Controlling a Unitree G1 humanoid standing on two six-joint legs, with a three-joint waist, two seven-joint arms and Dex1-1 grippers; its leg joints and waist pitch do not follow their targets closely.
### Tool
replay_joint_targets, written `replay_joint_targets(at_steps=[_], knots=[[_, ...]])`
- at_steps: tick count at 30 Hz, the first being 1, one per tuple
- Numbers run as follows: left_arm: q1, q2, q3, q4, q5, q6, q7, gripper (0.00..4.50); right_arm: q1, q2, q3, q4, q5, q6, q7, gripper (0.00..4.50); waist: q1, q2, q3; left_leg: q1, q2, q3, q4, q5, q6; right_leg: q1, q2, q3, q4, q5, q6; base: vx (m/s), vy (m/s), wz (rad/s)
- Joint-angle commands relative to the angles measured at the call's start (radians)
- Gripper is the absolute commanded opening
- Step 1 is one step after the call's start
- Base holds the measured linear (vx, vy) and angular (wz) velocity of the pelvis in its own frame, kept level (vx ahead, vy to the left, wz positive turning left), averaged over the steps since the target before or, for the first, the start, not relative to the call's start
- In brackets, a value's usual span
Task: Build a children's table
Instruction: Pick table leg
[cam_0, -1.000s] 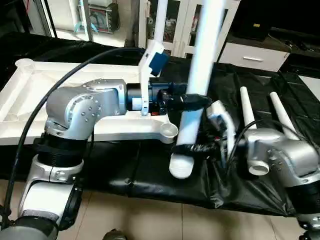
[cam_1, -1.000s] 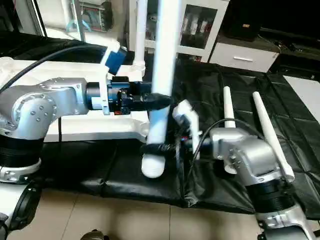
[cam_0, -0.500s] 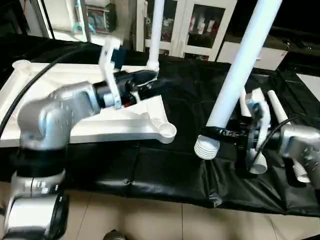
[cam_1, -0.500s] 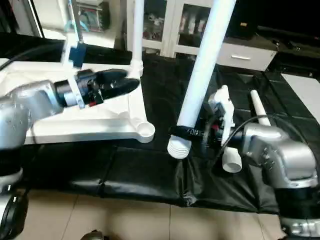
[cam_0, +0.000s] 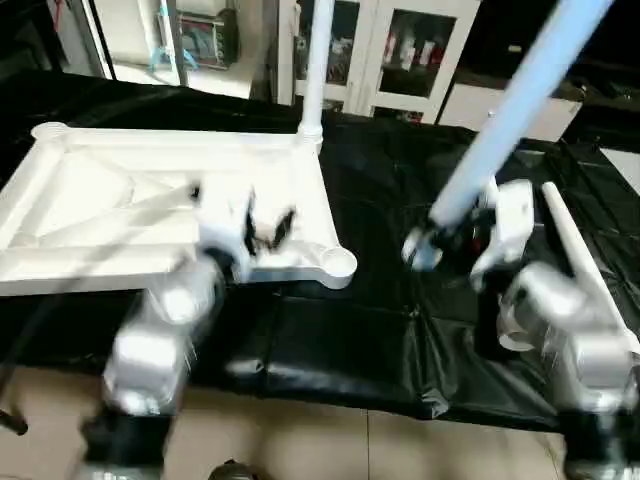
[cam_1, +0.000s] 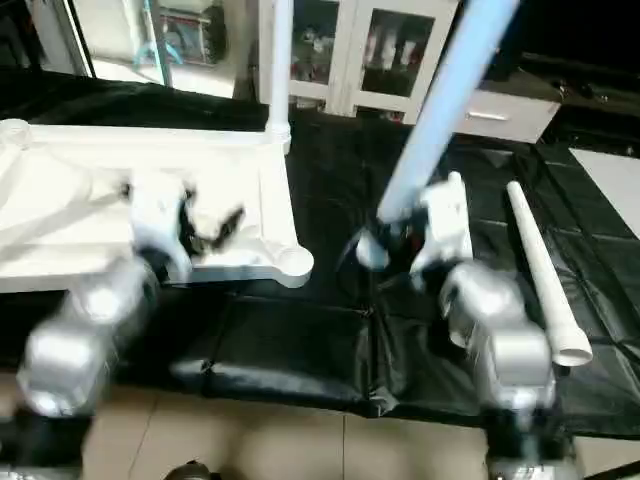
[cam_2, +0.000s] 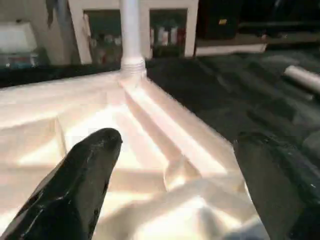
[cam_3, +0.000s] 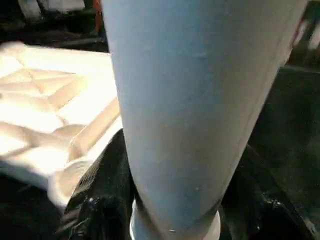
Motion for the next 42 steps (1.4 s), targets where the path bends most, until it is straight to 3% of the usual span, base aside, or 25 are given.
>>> replay_joint_targets(at_steps=[1,4,5,7,8,12,13,14,15,16,17,20,21,22,23,28,31,42], knots=[[-0.001,0.004,-0.022,-0.018,0.029,-0.024,0.019,4.16,-0.001,-0.012,-0.023,-0.041,0.018,-0.024,-0.005,1.88,-0.010,0.008,-0.071,0.008,0.018,-0.003,-0.079,-0.226,-0.027,0.048,-0.036,0.038,-0.076,-0.158,-0.113,0.000,0.000,0.00],[0.006,-0.002,-0.024,0.011,0.021,-0.028,0.018,4.16,0.026,-0.017,-0.010,-0.055,0.024,-0.022,0.007,1.88,-0.018,0.012,-0.063,0.009,0.016,-0.004,-0.083,-0.273,-0.032,0.043,-0.036,0.038,-0.085,-0.248,-0.099,0.000,0.000,0.00],[-0.009,0.013,-0.038,0.050,-0.002,-0.039,-0.046,4.16,0.025,-0.025,-0.004,-0.042,0.014,-0.033,0.011,1.88,-0.023,0.011,-0.060,0.012,0.012,-0.003,-0.082,-0.307,-0.033,0.037,-0.037,0.038,-0.096,-0.325,-0.076,0.000,0.000,0.00],[-0.031,0.029,-0.049,0.086,-0.023,-0.065,-0.138,4.16,0.014,-0.030,-0.007,-0.029,0.008,-0.038,0.013,1.88,-0.025,0.013,-0.061,0.014,0.011,-0.004,-0.083,-0.317,-0.035,0.033,-0.039,0.040,-0.101,-0.369,-0.059,0.000,0.000,0.00],[-0.057,0.042,-0.050,0.116,-0.036,-0.071,-0.194,4.49,0.005,-0.032,-0.011,-0.024,0.008,-0.034,0.021,1.88,-0.026,0.014,-0.061,0.013,0.012,-0.006,-0.084,-0.317,-0.037,0.033,-0.039,0.040,-0.100,-0.365,-0.059,0.000,0.000,0.00],[-0.175,0.139,-0.111,0.276,-0.017,-0.119,-0.422,4.50,-0.017,-0.062,0.001,-0.012,0.010,-0.018,0.067,1.88,-0.032,0.019,-0.062,0.012,0.010,-0.008,-0.086,-0.305,-0.037,0.035,-0.038,0.039,-0.099,-0.318,-0.074,0.000,0.000,0.00],[-0.190,0.155,-0.123,0.300,-0.010,-0.127,-0.455,4.50,-0.019,-0.067,0.005,-0.011,0.010,-0.016,0.072,1.88,-0.032,0.027,-0.067,0.018,0.011,-0.006,-0.083,-0.294,-0.040,0.032,-0.036,0.042,-0.089,-0.280,-0.085,0.000,0.000,0.00],[-0.233,0.180,-0.142,0.372,0.020,-0.159,-0.491,4.50,-0.021,-0.077,0.013,-0.012,0.014,-0.012,0.085,1.88,-0.036,0.029,-0.067,0.013,0.010,-0.008,-0.084,-0.279,-0.041,0.037,-0.036,0.041,-0.087,-0.254,-0.092,0.000,0.000,0.00],[-0.286,0.200,-0.155,0.460,0.039,-0.176,-0.542,4.50,-0.019,-0.092,0.023,-0.018,0.016,-0.010,0.107,1.88,-0.037,0.025,-0.069,0.013,0.010,-0.006,-0.082,-0.265,-0.040,0.039,-0.035,0.041,-0.082,-0.219,-0.100,0.000,0.000,0.00],[-0.324,0.215,-0.165,0.521,0.053,-0.195,-0.581,4.50,-0.016,-0.104,0.030,-0.026,0.018,-0.008,0.124,1.88,-0.037,0.031,-0.071,0.016,0.006,-0.003,-0.079,-0.251,-0.037,0.039,-0.034,0.042,-0.082,-0.200,-0.107,0.000,0.000,0.00],[-0.363,0.230,-0.173,0.585,0.062,-0.195,-0.625,4.50,-0.013,-0.116,0.036,-0.038,0.024,0.000,0.143,1.88,-0.038,0.031,-0.073,0.011,0.007,-0.005,-0.079,-0.228,-0.036,0.048,-0.037,0.042,-0.075,-0.168,-0.121,0.000,0.000,0.00],[-0.403,0.260,-0.198,0.661,0.070,-0.206,-0.732,4.50,-0.006,-0.132,0.038,-0.060,0.047,0.020,0.178,1.88,-0.039,0.030,-0.076,0.008,0.008,-0.004,-0.076,-0.183,-0.025,0.053,-0.040,0.041,-0.067,-0.099,-0.159,0.000,0.000,0.00],[-0.409,0.269,-0.204,0.669,0.060,-0.188,-0.773,4.50,-0.004,-0.137,0.038,-0.065,0.055,0.030,0.190,1.88,-0.039,0.031,-0.078,0.010,0.011,-0.003,-0.074,-0.163,-0.020,0.054,-0.042,0.042,-0.060,-0.057,-0.180,0.000,0.000,0.00],[-0.411,0.274,-0.206,0.670,0.052,-0.174,-0.795,4.50,-0.003,-0.140,0.038,-0.067,0.060,0.037,0.195,1.88,-0.039,0.038,-0.078,0.011,0.012,-0.002,-0.073,-0.155,-0.016,0.053,-0.043,0.042,-0.057,-0.029,-0.201,0.000,0.000,0.00],[-0.412,0.275,-0.207,0.671,0.050,-0.170,-0.801,4.50,-0.003,-0.141,0.038,-0.068,0.061,0.039,0.197,1.88,-0.038,0.036,-0.078,0.015,0.013,0.001,-0.072,-0.160,-0.013,0.052,-0.043,0.042,-0.057,-0.022,-0.217,0.000,0.000,0.00],[-0.473,0.268,-0.218,0.797,0.042,-0.203,-0.899,4.50,-0.011,-0.166,0.036,-0.066,0.087,0.066,0.237,1.88,-0.032,0.033,-0.071,0.019,0.015,0.002,-0.077,-0.234,-0.017,0.050,-0.047,0.043,-0.070,-0.140,-0.215,0.000,0.000,0.00],[-0.515,0.253,-0.215,0.884,0.065,-0.232,-0.935,4.13,-0.021,-0.178,0.041,-0.054,0.083,0.065,0.251,1.88,-0.029,0.026,-0.070,0.018,0.015,0.001,-0.078,-0.248,-0.024,0.051,-0.051,0.043,-0.076,-0.196,-0.197,0.000,0.000,0.00],[-0.586,0.248,-0.202,1.027,0.088,-0.283,-0.983,3.24,-0.048,-0.186,0.065,-0.040,0.094,0.085,0.291,1.88,-0.023,0.026,-0.073,0.016,0.018,0.000,-0.077,-0.205,-0.013,0.051,-0.052,0.042,-0.069,-0.133,-0.211,0.000,0.000,0.00]])
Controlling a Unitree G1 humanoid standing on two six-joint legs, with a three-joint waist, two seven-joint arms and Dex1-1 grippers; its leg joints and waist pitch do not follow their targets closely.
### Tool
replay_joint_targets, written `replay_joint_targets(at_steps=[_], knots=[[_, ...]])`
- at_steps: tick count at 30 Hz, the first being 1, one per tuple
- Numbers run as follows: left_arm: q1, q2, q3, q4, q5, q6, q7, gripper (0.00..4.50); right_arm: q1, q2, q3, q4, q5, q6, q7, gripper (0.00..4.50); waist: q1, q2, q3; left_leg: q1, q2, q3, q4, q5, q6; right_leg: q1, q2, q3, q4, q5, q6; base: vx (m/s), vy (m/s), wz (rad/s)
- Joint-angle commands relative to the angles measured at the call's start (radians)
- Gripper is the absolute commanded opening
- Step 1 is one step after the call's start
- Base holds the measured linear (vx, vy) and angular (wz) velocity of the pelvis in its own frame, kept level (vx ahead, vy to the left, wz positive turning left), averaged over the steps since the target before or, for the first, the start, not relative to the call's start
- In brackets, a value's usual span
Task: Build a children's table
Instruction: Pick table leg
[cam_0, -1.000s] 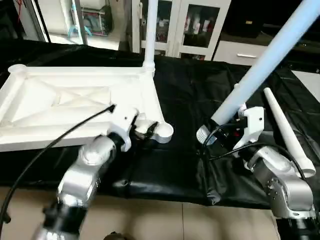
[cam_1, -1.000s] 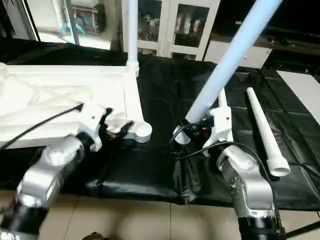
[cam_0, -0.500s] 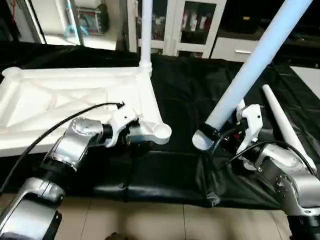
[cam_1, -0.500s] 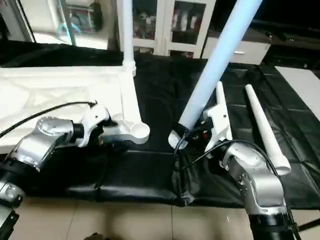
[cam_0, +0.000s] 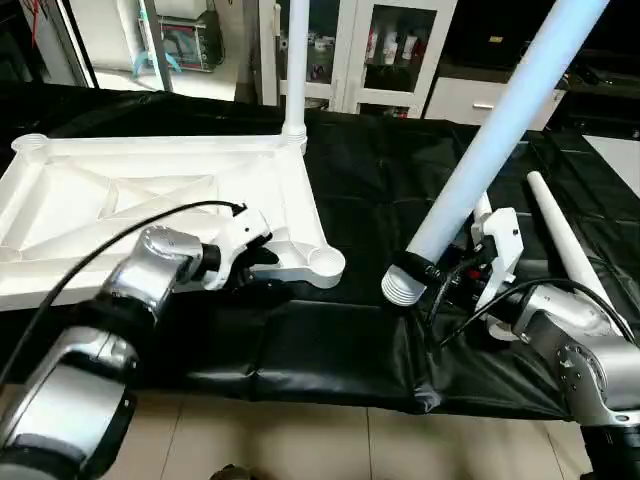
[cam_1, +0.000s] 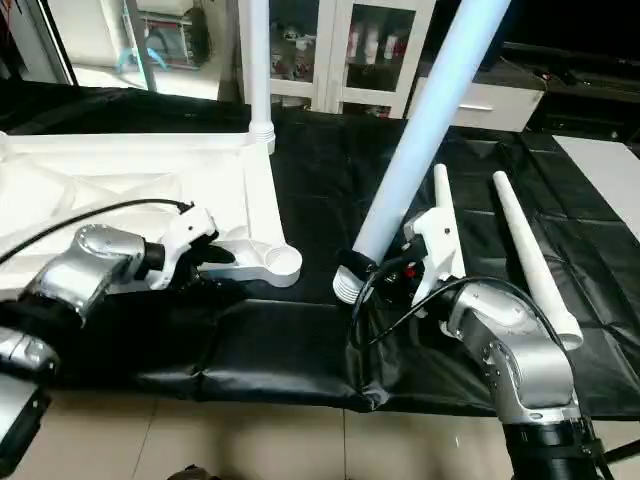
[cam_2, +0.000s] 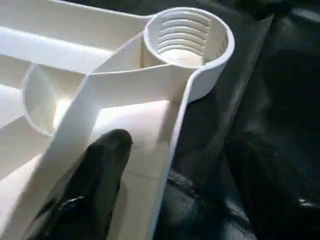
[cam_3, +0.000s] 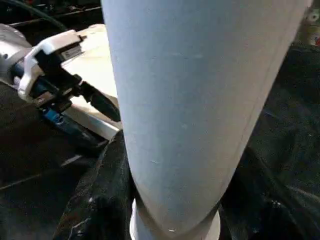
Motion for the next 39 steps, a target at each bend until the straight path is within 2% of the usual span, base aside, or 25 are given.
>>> replay_joint_targets(at_steps=[1,4,6,7,8,12,21,26,28,32,39], knots=[[-0.029,0.000,0.008,0.029,0.021,-0.026,-0.029,3.16,-0.020,-0.013,0.005,0.001,0.013,0.013,0.010,1.88,0.004,0.008,-0.070,0.015,0.019,-0.002,-0.078,-0.203,-0.014,0.051,-0.051,0.040,-0.067,-0.130,-0.211,0.000,0.000,0.00],[-0.039,0.001,0.010,0.049,0.024,-0.030,-0.037,2.95,-0.022,-0.010,0.004,0.002,0.016,0.014,0.018,1.88,0.006,0.008,-0.070,0.013,0.018,-0.001,-0.077,-0.204,-0.014,0.052,-0.052,0.041,-0.067,-0.128,-0.213,0.000,0.000,0.00],[-0.046,0.002,0.006,0.064,0.029,-0.033,-0.048,2.79,-0.022,-0.008,0.004,0.002,0.016,0.015,0.023,1.88,0.010,0.012,-0.069,0.016,0.020,-0.002,-0.078,-0.214,-0.018,0.051,-0.053,0.041,-0.067,-0.138,-0.214,0.000,0.000,0.00],[-0.047,0.002,0.001,0.069,0.033,-0.034,-0.054,2.79,-0.022,-0.008,0.004,0.001,0.016,0.015,0.023,1.88,0.011,0.011,-0.069,0.016,0.021,-0.002,-0.079,-0.221,-0.021,0.051,-0.054,0.041,-0.069,-0.143,-0.213,0.000,0.000,0.00],[-0.048,0.002,-0.004,0.076,0.038,-0.039,-0.059,2.49,-0.022,-0.008,0.005,0.001,0.016,0.016,0.022,1.88,0.011,0.011,-0.069,0.016,0.020,-0.002,-0.080,-0.224,-0.022,0.051,-0.054,0.041,-0.069,-0.146,-0.213,0.000,0.000,0.00],[-0.040,-0.004,-0.016,0.096,0.056,-0.060,-0.074,2.33,-0.023,-0.008,0.003,0.001,0.016,0.014,0.020,1.88,0.014,0.012,-0.069,0.017,0.021,-0.003,-0.080,-0.232,-0.028,0.051,-0.055,0.042,-0.070,-0.151,-0.210,0.000,0.000,0.00],[-0.049,-0.034,0.012,0.126,0.058,-0.098,-0.065,1.55,-0.028,-0.009,0.003,0.005,0.014,0.014,0.025,1.88,0.014,0.009,-0.070,0.016,0.021,-0.002,-0.079,-0.215,-0.020,0.052,-0.055,0.041,-0.067,-0.116,-0.221,0.000,0.000,0.00],[-0.047,-0.043,0.011,0.136,0.064,-0.114,-0.078,1.21,-0.027,-0.008,0.007,0.002,0.015,0.015,0.027,1.88,0.019,0.010,-0.068,0.018,0.023,-0.002,-0.081,-0.232,-0.021,0.050,-0.056,0.042,-0.071,-0.151,-0.213,0.000,0.000,0.00],[-0.046,-0.045,0.009,0.136,0.066,-0.120,-0.081,1.08,-0.026,-0.009,0.007,0.002,0.014,0.015,0.028,1.88,0.023,0.013,-0.067,0.020,0.023,-0.002,-0.082,-0.245,-0.026,0.048,-0.057,0.042,-0.074,-0.169,-0.208,0.000,0.000,0.00],[-0.027,-0.053,-0.012,0.117,0.088,-0.132,-0.092,0.82,-0.025,-0.010,0.007,0.002,0.014,0.013,0.031,1.88,0.035,0.013,-0.067,0.024,0.026,-0.002,-0.084,-0.262,-0.035,0.044,-0.058,0.043,-0.075,-0.177,-0.204,0.000,0.000,0.00],[0.020,-0.051,-0.063,0.047,0.156,-0.122,-0.050,0.58,-0.029,-0.007,0.010,0.004,0.011,0.009,0.033,1.88,0.032,0.010,-0.068,0.016,0.028,-0.006,-0.088,-0.253,-0.038,0.050,-0.061,0.041,-0.072,-0.173,-0.193,0.000,0.000,0.00]])
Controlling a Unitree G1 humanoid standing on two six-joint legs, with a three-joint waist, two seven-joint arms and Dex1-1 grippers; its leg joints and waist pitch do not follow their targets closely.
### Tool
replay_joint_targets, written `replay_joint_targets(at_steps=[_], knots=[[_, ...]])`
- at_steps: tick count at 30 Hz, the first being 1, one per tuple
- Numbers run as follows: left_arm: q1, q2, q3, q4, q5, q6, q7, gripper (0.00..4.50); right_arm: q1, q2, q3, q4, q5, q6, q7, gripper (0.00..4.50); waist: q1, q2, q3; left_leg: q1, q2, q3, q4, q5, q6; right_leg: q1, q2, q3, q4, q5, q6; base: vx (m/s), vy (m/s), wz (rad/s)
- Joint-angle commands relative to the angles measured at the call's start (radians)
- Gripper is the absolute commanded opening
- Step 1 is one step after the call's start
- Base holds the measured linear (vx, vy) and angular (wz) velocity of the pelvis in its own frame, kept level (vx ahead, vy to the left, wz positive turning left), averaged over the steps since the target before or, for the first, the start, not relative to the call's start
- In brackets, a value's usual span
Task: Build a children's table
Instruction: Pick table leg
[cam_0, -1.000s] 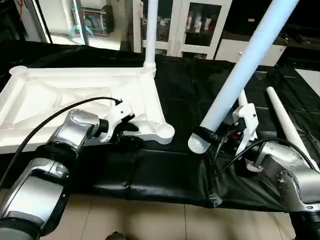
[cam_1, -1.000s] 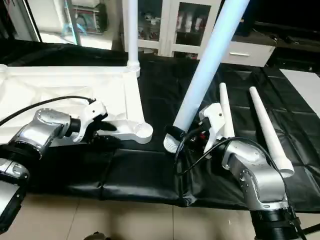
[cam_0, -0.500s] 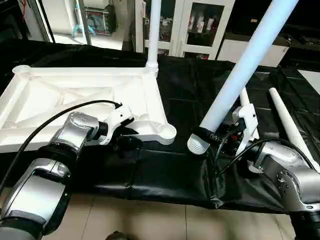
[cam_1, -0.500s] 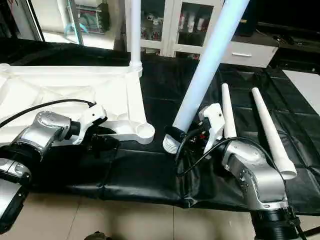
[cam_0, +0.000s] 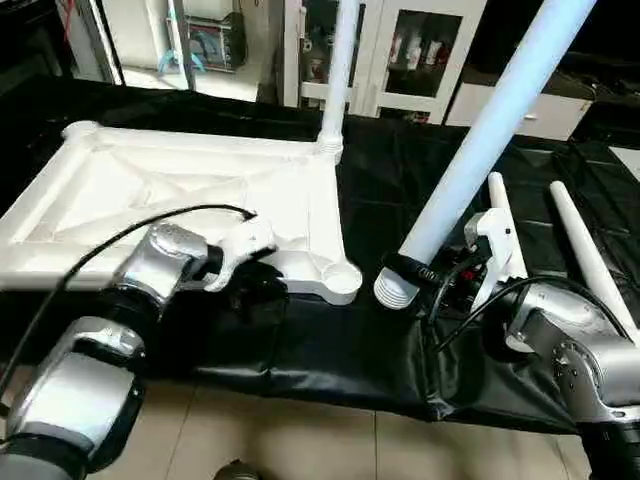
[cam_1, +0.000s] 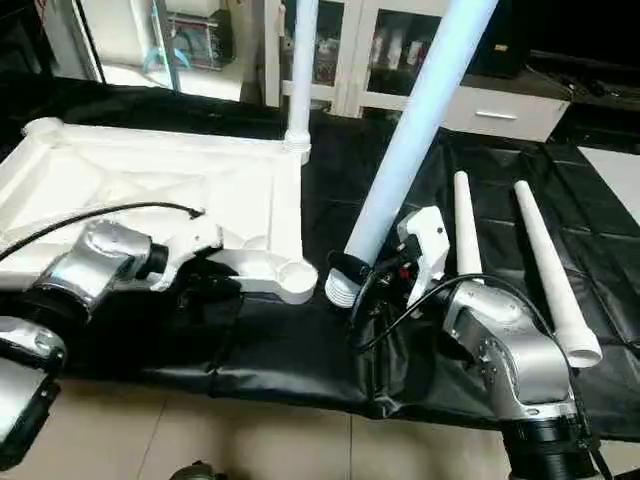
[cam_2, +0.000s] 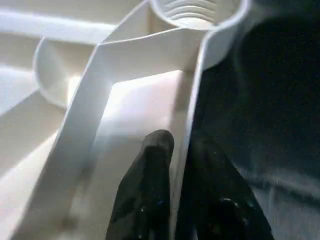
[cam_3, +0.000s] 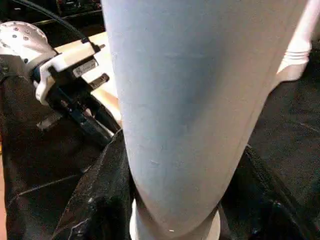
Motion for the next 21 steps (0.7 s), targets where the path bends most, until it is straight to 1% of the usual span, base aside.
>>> replay_joint_targets(at_steps=[1,2,3,4,5,6,8,9,10,11,12,14,15,16,17,18,21], knots=[[0.036,-0.008,-0.037,-0.011,0.025,0.018,0.009,0.49,-0.020,-0.008,-0.002,-0.001,0.003,-0.003,0.004,1.88,-0.006,0.010,-0.068,0.016,0.028,-0.008,-0.086,-0.249,-0.037,0.048,-0.059,0.041,-0.069,-0.165,-0.196,0.000,0.000,0.00],[0.059,-0.005,-0.038,-0.063,0.030,0.044,0.014,0.36,-0.020,-0.006,-0.003,-0.001,0.002,-0.006,0.001,1.88,-0.007,0.013,-0.068,0.015,0.027,-0.007,-0.085,-0.241,-0.033,0.048,-0.057,0.042,-0.068,-0.147,-0.200,0.000,0.000,0.00],[0.070,-0.005,-0.035,-0.092,0.024,0.068,0.015,0.36,-0.019,-0.005,-0.004,-0.002,0.002,-0.006,-0.001,1.88,-0.008,0.012,-0.069,0.016,0.028,-0.006,-0.085,-0.239,-0.033,0.048,-0.058,0.042,-0.066,-0.141,-0.202,0.000,0.000,0.00],[0.086,-0.005,-0.030,-0.136,0.014,0.108,0.015,0.31,-0.019,-0.003,-0.006,-0.002,0.003,-0.007,-0.003,1.88,-0.009,0.012,-0.067,0.015,0.024,-0.004,-0.084,-0.240,-0.028,0.046,-0.055,0.042,-0.069,-0.154,-0.201,0.000,0.000,0.00],[0.115,-0.006,-0.022,-0.215,-0.002,0.180,0.018,0.16,-0.017,-0.001,-0.009,-0.004,0.004,-0.008,-0.006,1.88,-0.009,0.015,-0.069,0.016,0.028,-0.006,-0.085,-0.239,-0.032,0.049,-0.058,0.042,-0.066,-0.151,-0.205,0.000,0.000,0.00],[0.115,-0.006,-0.022,-0.217,-0.003,0.181,0.018,0.16,-0.017,-0.001,-0.009,-0.004,0.004,-0.008,-0.006,1.88,-0.011,0.015,-0.068,0.016,0.029,-0.006,-0.085,-0.238,-0.032,0.047,-0.057,0.042,-0.065,-0.145,-0.212,0.000,0.000,0.00],[0.158,-0.005,-0.017,-0.318,-0.015,0.222,0.024,0.06,-0.014,0.000,-0.010,-0.005,0.004,-0.008,-0.007,1.88,-0.016,0.016,-0.068,0.014,0.028,-0.005,-0.085,-0.235,-0.027,0.046,-0.054,0.041,-0.066,-0.139,-0.215,0.000,0.000,0.00],[0.195,0.000,-0.020,-0.402,-0.015,0.242,0.025,0.02,-0.010,0.001,-0.010,-0.005,0.004,-0.009,-0.009,1.88,-0.017,0.013,-0.068,0.013,0.028,-0.005,-0.086,-0.236,-0.027,0.048,-0.054,0.041,-0.067,-0.140,-0.216,0.000,0.000,0.00],[0.195,0.000,-0.020,-0.402,-0.015,0.242,0.025,0.02,-0.010,0.001,-0.010,-0.005,0.004,-0.009,-0.009,1.88,-0.022,0.015,-0.066,0.013,0.027,-0.005,-0.087,-0.240,-0.025,0.046,-0.052,0.040,-0.068,-0.147,-0.215,0.000,0.000,0.00],[0.209,0.002,-0.021,-0.434,-0.013,0.254,0.028,0.02,-0.009,0.001,-0.010,-0.005,0.004,-0.009,-0.009,1.88,-0.026,0.012,-0.066,0.012,0.024,-0.004,-0.086,-0.246,-0.021,0.047,-0.051,0.041,-0.071,-0.167,-0.208,0.000,0.000,0.00],[0.227,0.001,-0.021,-0.478,-0.014,0.266,0.034,0.02,-0.008,0.003,-0.010,-0.005,0.005,-0.007,-0.011,1.88,-0.028,0.012,-0.065,0.013,0.025,-0.004,-0.086,-0.251,-0.020,0.046,-0.052,0.041,-0.073,-0.182,-0.205,0.000,0.000,0.00],[0.267,0.000,-0.021,-0.591,-0.028,0.311,0.036,0.02,-0.009,0.006,-0.012,-0.004,0.009,-0.001,-0.014,1.88,-0.030,0.014,-0.065,0.014,0.029,-0.006,-0.088,-0.254,-0.020,0.044,-0.053,0.041,-0.074,-0.207,-0.197,0.000,0.000,0.00],[0.267,0.000,-0.021,-0.591,-0.028,0.311,0.036,0.02,-0.009,0.006,-0.012,-0.004,0.009,-0.001,-0.014,1.88,-0.032,0.014,-0.064,0.013,0.028,-0.005,-0.088,-0.253,-0.018,0.043,-0.051,0.042,-0.075,-0.209,-0.196,0.000,0.000,0.00],[0.284,-0.003,-0.023,-0.640,-0.035,0.322,0.038,0.02,-0.014,0.011,-0.010,0.002,0.008,0.001,-0.018,1.88,-0.031,0.012,-0.064,0.017,0.027,-0.003,-0.087,-0.256,-0.017,0.039,-0.049,0.042,-0.076,-0.213,-0.193,0.000,0.000,0.00],[0.288,-0.004,-0.023,-0.651,-0.035,0.329,0.040,0.02,-0.015,0.013,-0.009,0.004,0.008,0.001,-0.019,1.88,-0.032,0.014,-0.063,0.014,0.026,-0.003,-0.087,-0.253,-0.015,0.039,-0.048,0.042,-0.077,-0.213,-0.192,0.000,0.000,0.00],[0.291,-0.004,-0.025,-0.661,-0.030,0.327,0.042,0.02,-0.019,0.017,-0.005,0.011,0.005,0.000,-0.021,1.88,-0.031,0.015,-0.064,0.015,0.026,-0.003,-0.087,-0.254,-0.017,0.039,-0.048,0.042,-0.077,-0.212,-0.191,0.000,0.000,0.00],[0.297,0.001,-0.029,-0.677,-0.018,0.324,0.050,0.02,-0.025,0.024,-0.001,0.025,0.002,-0.003,-0.020,1.88,-0.033,0.015,-0.063,0.013,0.023,-0.004,-0.088,-0.258,-0.018,0.039,-0.047,0.042,-0.079,-0.224,-0.182,0.000,0.000,0.00]])
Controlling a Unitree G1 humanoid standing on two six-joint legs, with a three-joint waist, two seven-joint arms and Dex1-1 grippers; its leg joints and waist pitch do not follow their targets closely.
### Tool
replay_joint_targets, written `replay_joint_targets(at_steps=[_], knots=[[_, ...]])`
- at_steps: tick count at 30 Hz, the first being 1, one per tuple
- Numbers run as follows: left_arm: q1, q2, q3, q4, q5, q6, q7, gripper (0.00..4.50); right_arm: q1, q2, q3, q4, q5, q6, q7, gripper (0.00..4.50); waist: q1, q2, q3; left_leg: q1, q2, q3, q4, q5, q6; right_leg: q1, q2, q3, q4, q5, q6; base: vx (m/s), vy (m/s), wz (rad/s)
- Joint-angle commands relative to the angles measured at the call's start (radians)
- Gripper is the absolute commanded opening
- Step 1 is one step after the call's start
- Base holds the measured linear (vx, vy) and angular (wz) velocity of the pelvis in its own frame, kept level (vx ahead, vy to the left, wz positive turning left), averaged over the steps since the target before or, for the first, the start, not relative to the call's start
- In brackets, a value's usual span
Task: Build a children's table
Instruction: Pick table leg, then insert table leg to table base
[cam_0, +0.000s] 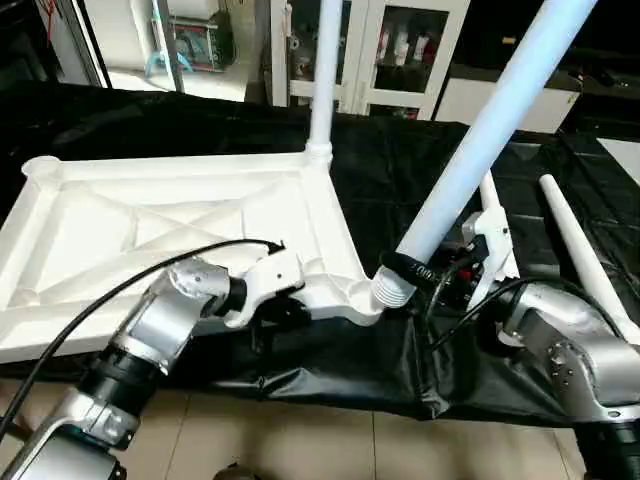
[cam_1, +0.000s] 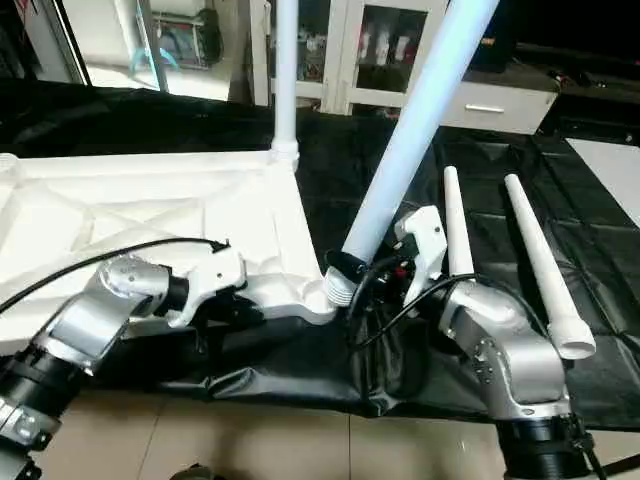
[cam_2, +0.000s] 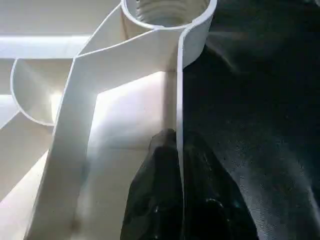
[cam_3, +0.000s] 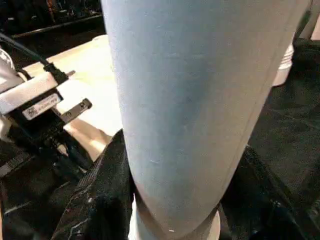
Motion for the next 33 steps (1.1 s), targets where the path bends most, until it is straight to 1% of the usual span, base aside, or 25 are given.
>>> replay_joint_targets(at_steps=[1,2,4,5,9,10,12,13,14,15,16,18,19,21,22,24,26,28,30,33], knots=[[0.003,-0.014,-0.007,-0.045,-0.014,-0.007,0.015,0.02,-0.024,-0.002,-0.002,0.015,0.003,-0.003,-0.007,1.88,-0.004,0.008,-0.063,0.013,0.023,-0.005,-0.085,-0.258,-0.019,0.042,-0.049,0.041,-0.077,-0.227,-0.180,0.000,0.000,0.00],[0.006,-0.018,0.002,-0.056,-0.011,0.006,0.034,0.02,-0.033,0.006,-0.006,0.031,0.009,-0.002,-0.007,1.88,-0.006,0.005,-0.063,0.013,0.023,-0.004,-0.084,-0.255,-0.019,0.041,-0.048,0.041,-0.078,-0.226,-0.180,0.000,0.000,0.00],[0.007,-0.024,0.010,-0.068,-0.012,0.029,0.049,0.02,-0.045,0.014,-0.008,0.050,0.016,0.002,-0.005,1.88,-0.007,0.006,-0.063,0.013,0.023,-0.004,-0.084,-0.249,-0.019,0.041,-0.048,0.042,-0.076,-0.222,-0.181,0.000,0.000,0.00],[0.006,-0.025,0.012,-0.070,-0.012,0.038,0.051,0.02,-0.049,0.016,-0.008,0.056,0.017,0.004,-0.004,1.88,-0.008,0.006,-0.065,0.013,0.024,-0.004,-0.083,-0.235,-0.017,0.040,-0.047,0.041,-0.074,-0.204,-0.184,0.000,0.000,0.00],[-0.002,-0.018,0.004,-0.062,-0.007,0.037,0.049,0.02,-0.069,0.019,0.023,0.097,-0.004,-0.009,0.025,1.88,-0.009,0.004,-0.066,0.011,0.021,-0.002,-0.080,-0.207,-0.008,0.043,-0.046,0.041,-0.071,-0.165,-0.192,0.000,0.000,0.00],[-0.004,-0.019,0.003,-0.055,-0.013,0.035,0.042,0.02,-0.084,0.024,0.039,0.120,-0.015,-0.018,0.037,1.88,-0.011,-0.001,-0.066,0.010,0.021,-0.001,-0.080,-0.205,-0.005,0.043,-0.046,0.041,-0.072,-0.167,-0.194,0.000,0.000,0.00],[-0.006,-0.019,0.000,-0.050,-0.018,0.034,0.036,0.02,-0.112,0.034,0.057,0.154,-0.025,-0.024,0.050,1.88,-0.013,-0.005,-0.065,0.011,0.021,0.000,-0.080,-0.207,-0.004,0.042,-0.047,0.040,-0.072,-0.185,-0.197,0.000,0.000,0.00],[-0.007,-0.018,-0.003,-0.047,-0.017,0.025,0.033,0.02,-0.121,0.035,0.061,0.162,-0.028,-0.026,0.054,1.88,-0.015,-0.006,-0.064,0.010,0.021,0.000,-0.080,-0.210,-0.003,0.042,-0.047,0.041,-0.074,-0.202,-0.193,0.000,0.000,0.00],[-0.008,-0.017,-0.005,-0.045,-0.016,0.018,0.031,0.02,-0.127,0.035,0.063,0.167,-0.030,-0.027,0.057,1.88,-0.015,-0.003,-0.064,0.011,0.022,-0.001,-0.081,-0.213,-0.003,0.041,-0.048,0.041,-0.074,-0.209,-0.189,0.000,0.000,0.00],[-0.008,-0.017,-0.005,-0.045,-0.014,0.017,0.032,0.02,-0.138,0.034,0.063,0.178,-0.027,-0.026,0.066,1.88,-0.015,-0.007,-0.065,0.011,0.023,-0.001,-0.080,-0.211,-0.001,0.041,-0.048,0.041,-0.074,-0.210,-0.188,0.000,0.000,0.00],[-0.008,-0.017,-0.005,-0.047,-0.014,0.019,0.032,0.02,-0.144,0.034,0.062,0.184,-0.026,-0.025,0.070,1.88,-0.015,-0.005,-0.065,0.011,0.023,-0.001,-0.080,-0.200,-0.002,0.042,-0.048,0.041,-0.072,-0.200,-0.189,0.000,0.000,0.00],[-0.008,-0.016,-0.005,-0.051,-0.015,0.026,0.029,0.01,-0.155,0.030,0.064,0.196,-0.026,-0.023,0.079,1.88,-0.015,-0.005,-0.065,0.011,0.022,-0.001,-0.079,-0.188,0.000,0.043,-0.047,0.041,-0.070,-0.185,-0.191,0.000,0.000,0.00],[-0.008,-0.016,-0.006,-0.056,-0.018,0.035,0.025,0.00,-0.162,0.021,0.068,0.209,-0.026,-0.023,0.098,1.88,-0.014,-0.011,-0.065,0.010,0.022,0.000,-0.078,-0.176,0.005,0.043,-0.048,0.041,-0.067,-0.174,-0.192,0.000,0.000,0.00],[-0.008,-0.015,-0.009,-0.061,-0.019,0.042,0.021,0.00,-0.170,0.012,0.074,0.229,-0.030,-0.027,0.118,1.87,-0.015,-0.012,-0.065,0.009,0.022,0.001,-0.078,-0.172,0.009,0.043,-0.048,0.041,-0.068,-0.176,-0.194,0.000,0.000,0.00],[-0.008,-0.015,-0.011,-0.061,-0.018,0.042,0.021,0.00,-0.173,0.009,0.076,0.237,-0.031,-0.029,0.127,1.87,-0.014,-0.014,-0.065,0.009,0.022,0.002,-0.077,-0.173,0.011,0.044,-0.049,0.041,-0.069,-0.182,-0.194,0.000,0.000,0.00],[-0.007,-0.012,-0.015,-0.063,-0.017,0.043,0.017,0.00,-0.178,0.004,0.080,0.252,-0.037,-0.035,0.140,1.87,-0.014,-0.014,-0.064,0.010,0.022,0.001,-0.077,-0.183,0.010,0.043,-0.050,0.041,-0.071,-0.206,-0.190,0.000,0.000,0.00],[-0.005,-0.011,-0.017,-0.065,-0.016,0.042,0.015,0.00,-0.181,-0.005,0.089,0.262,-0.039,-0.032,0.160,1.87,-0.014,-0.017,-0.065,0.009,0.022,0.001,-0.077,-0.178,0.012,0.043,-0.049,0.041,-0.071,-0.203,-0.188,0.000,0.000,0.00],[-0.003,-0.010,-0.018,-0.066,-0.014,0.041,0.015,0.00,-0.183,-0.013,0.098,0.270,-0.041,-0.032,0.180,1.87,-0.014,-0.018,-0.065,0.009,0.022,0.002,-0.076,-0.173,0.015,0.043,-0.049,0.041,-0.070,-0.202,-0.186,0.000,0.000,0.00],[-0.002,-0.008,-0.020,-0.067,-0.012,0.039,0.011,0.00,-0.188,-0.017,0.106,0.291,-0.051,-0.043,0.193,1.87,-0.014,-0.016,-0.065,0.009,0.023,0.002,-0.076,-0.170,0.016,0.042,-0.049,0.041,-0.070,-0.200,-0.189,0.000,0.000,0.00],[-0.003,-0.005,-0.023,-0.068,-0.012,0.037,0.006,0.00,-0.199,-0.016,0.114,0.324,-0.065,-0.064,0.201,1.87,-0.014,-0.017,-0.065,0.009,0.023,0.002,-0.076,-0.174,0.014,0.042,-0.049,0.040,-0.070,-0.200,-0.194,0.000,0.000,0.00]])
